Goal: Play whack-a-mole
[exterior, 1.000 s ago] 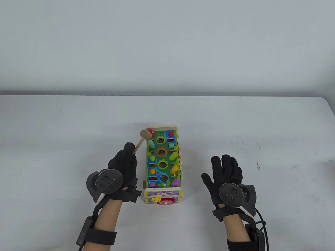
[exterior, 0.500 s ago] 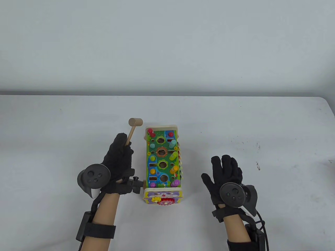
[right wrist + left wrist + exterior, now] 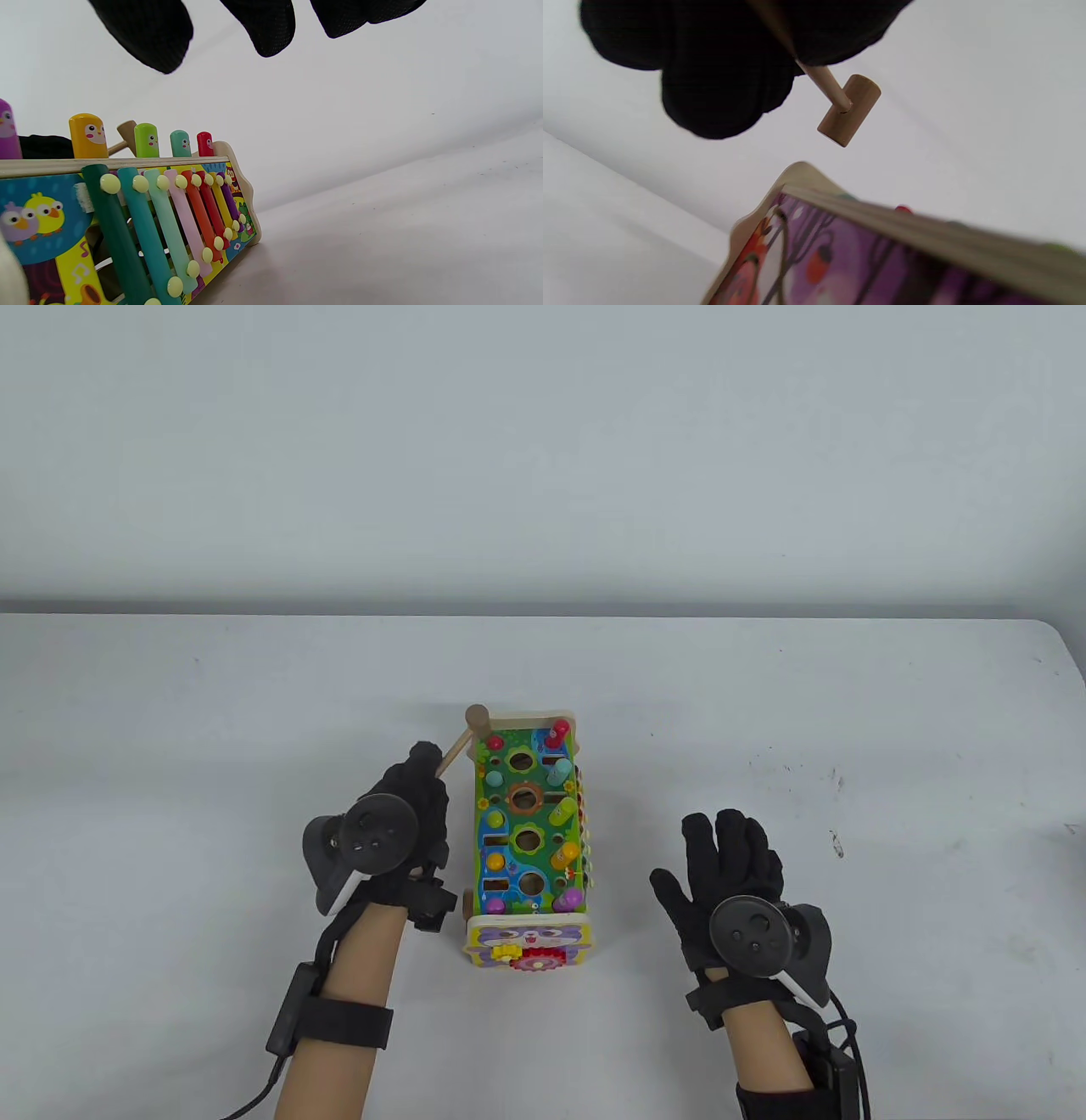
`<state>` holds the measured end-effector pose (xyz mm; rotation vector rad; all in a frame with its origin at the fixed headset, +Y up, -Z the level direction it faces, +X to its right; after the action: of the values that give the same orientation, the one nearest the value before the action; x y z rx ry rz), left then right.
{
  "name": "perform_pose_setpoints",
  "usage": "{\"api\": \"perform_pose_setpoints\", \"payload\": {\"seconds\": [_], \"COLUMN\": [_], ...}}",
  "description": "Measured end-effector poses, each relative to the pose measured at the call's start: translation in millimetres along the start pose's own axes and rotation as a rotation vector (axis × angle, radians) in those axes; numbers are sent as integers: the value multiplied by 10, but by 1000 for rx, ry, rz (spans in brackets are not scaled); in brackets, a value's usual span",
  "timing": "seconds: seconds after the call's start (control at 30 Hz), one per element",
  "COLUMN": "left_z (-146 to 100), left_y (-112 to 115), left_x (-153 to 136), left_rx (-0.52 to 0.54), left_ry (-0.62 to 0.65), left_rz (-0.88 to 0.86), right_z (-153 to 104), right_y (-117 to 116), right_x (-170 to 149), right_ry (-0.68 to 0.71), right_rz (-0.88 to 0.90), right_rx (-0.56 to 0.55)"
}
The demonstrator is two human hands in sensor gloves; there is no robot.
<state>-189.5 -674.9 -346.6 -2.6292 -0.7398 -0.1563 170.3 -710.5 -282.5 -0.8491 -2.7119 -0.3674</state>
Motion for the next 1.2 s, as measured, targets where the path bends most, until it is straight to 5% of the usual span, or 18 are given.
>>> {"api": "perform_pose_setpoints", "payload": {"seconds": [0.17, 0.47, 0.63, 0.87, 1.2], "left_z": [-144, -621, -838, -862, -851], "left_y": [-236, -519, -410, -168, 89], "left_x": [-39, -168, -421, -589, -669], "left_rx": [109, 104, 44, -228, -388], "left_ry": [30, 48, -7, -92, -137], "left_rz": [-147, -176, -54, 335, 552], "right_z": [-9, -27, -34, -39, -43], "right_y": [-3, -17, -29, -44, -63], "right_x": [5, 22, 31, 43, 58], "right_ry": [5, 2, 2, 0, -4], "right_rz": [2, 6, 3, -2, -7], "right_rx": [-2, 12, 20, 28, 41]}}
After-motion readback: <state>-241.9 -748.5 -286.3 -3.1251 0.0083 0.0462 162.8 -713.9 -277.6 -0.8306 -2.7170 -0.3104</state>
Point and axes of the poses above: the tracker on the back of each hand, its own x axis roughly to the thumb side, its own z axis roughly from the wrist to the fingertips, y = z × x, the point moved 3 cm from there along z, roughly from the wrist to the fingertips, and after that the axes turned 7 degrees about z, right-handed, at the moved point
